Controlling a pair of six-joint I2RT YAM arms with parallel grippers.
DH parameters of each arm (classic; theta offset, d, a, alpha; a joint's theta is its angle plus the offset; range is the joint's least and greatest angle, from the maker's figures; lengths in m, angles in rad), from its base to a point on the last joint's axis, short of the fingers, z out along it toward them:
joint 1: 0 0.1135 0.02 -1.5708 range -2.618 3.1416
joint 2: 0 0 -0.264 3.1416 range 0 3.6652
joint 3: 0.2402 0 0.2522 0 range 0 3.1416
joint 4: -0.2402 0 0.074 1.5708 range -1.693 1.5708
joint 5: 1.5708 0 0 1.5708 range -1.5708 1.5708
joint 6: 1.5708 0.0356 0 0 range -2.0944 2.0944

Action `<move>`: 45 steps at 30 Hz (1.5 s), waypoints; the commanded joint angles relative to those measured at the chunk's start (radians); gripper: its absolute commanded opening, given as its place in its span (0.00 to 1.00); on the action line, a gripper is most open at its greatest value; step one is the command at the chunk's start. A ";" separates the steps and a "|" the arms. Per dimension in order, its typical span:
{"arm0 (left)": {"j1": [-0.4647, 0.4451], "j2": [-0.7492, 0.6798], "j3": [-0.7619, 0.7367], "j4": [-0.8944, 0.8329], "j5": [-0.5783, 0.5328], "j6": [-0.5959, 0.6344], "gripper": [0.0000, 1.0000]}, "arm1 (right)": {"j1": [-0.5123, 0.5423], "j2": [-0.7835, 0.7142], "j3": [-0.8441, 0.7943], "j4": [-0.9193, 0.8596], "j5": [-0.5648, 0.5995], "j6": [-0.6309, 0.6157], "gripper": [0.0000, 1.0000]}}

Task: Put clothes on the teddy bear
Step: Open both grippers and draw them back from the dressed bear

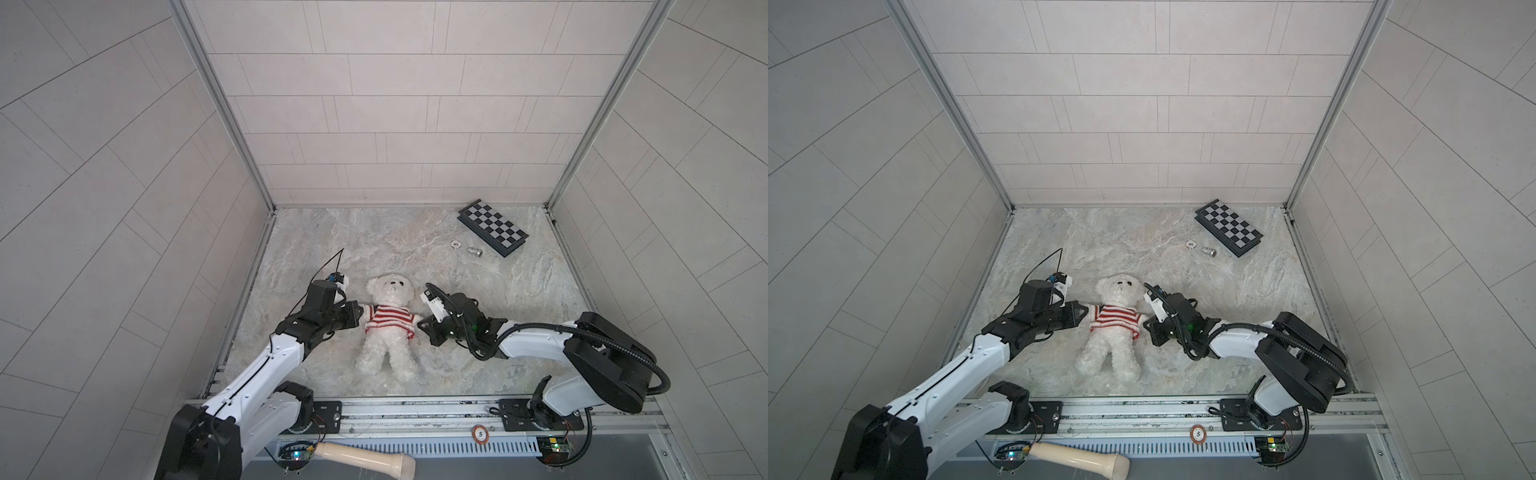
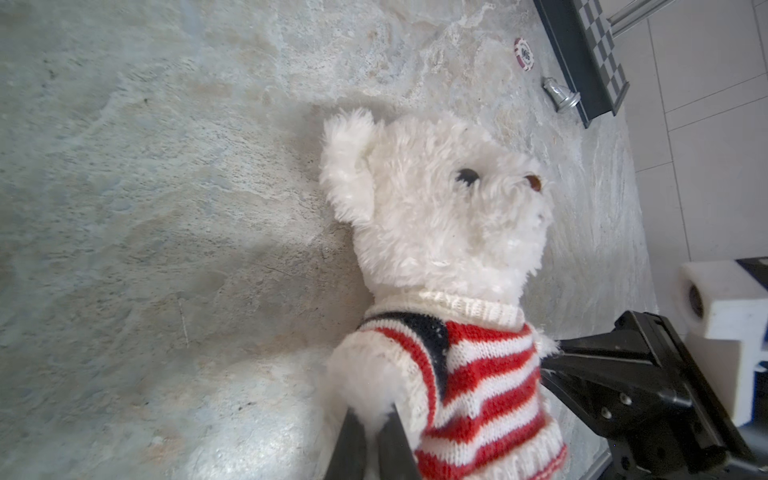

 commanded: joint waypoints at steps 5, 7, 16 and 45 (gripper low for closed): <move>-0.030 0.090 0.031 0.164 0.014 -0.052 0.00 | -0.099 -0.045 0.092 -0.134 -0.021 -0.122 0.00; -0.045 0.124 0.057 0.186 -0.007 -0.052 0.00 | -0.123 -0.040 0.124 -0.176 -0.019 -0.155 0.00; -0.092 0.344 0.173 0.291 -0.040 -0.058 0.00 | -0.185 0.009 0.165 -0.210 -0.049 -0.163 0.00; -0.075 0.089 0.197 -0.014 -0.460 0.101 1.00 | -0.251 -0.448 -0.089 -0.288 0.336 -0.101 0.96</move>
